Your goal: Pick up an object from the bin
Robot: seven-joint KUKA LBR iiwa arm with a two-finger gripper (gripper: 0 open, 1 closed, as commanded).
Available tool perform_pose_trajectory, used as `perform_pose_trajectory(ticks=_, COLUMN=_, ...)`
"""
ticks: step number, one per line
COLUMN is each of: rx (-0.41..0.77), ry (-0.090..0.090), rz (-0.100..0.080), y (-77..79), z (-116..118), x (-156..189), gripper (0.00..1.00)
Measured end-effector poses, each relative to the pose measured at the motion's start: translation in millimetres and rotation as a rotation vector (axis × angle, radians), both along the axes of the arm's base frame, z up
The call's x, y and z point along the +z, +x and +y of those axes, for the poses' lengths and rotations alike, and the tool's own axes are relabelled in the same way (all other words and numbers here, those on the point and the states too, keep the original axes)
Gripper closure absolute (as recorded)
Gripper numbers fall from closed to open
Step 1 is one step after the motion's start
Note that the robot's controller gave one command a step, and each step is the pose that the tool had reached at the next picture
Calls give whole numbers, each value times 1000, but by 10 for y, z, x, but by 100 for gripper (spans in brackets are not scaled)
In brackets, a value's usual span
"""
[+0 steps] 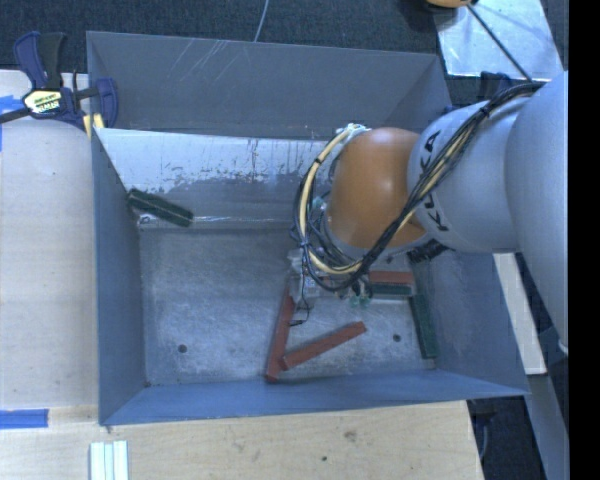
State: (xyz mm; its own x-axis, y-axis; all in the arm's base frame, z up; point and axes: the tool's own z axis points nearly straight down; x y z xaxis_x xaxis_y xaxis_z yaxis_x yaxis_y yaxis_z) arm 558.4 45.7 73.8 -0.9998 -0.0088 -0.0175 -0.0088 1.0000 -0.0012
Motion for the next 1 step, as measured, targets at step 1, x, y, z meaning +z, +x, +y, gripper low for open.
perform_pose_trajectory(ticks=1, rx=98, ry=0, rz=16, y=-567, z=-18, x=480, gripper=0)
